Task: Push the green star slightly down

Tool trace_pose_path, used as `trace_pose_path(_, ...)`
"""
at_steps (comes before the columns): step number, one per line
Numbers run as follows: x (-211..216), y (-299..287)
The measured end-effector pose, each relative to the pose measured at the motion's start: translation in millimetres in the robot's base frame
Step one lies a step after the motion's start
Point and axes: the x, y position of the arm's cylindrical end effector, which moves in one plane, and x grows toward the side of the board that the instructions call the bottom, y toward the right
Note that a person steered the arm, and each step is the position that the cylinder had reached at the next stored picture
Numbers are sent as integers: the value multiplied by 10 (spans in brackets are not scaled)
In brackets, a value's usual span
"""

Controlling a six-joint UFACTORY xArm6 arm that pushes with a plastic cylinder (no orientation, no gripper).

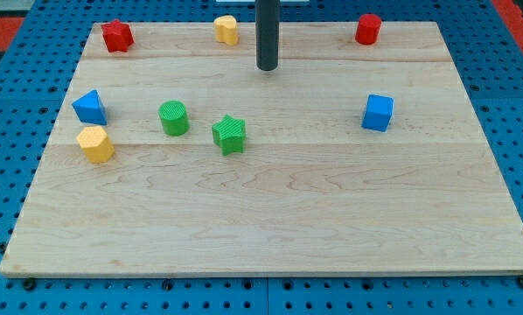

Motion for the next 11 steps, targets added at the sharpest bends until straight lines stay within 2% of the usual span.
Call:
trace_pose_path(4, 14, -6)
trace_pose_path(6, 465, 28)
trace_pose_path(7, 550, 28)
trace_pose_path(9, 1081, -479)
trace_pose_path(11, 1511, -484)
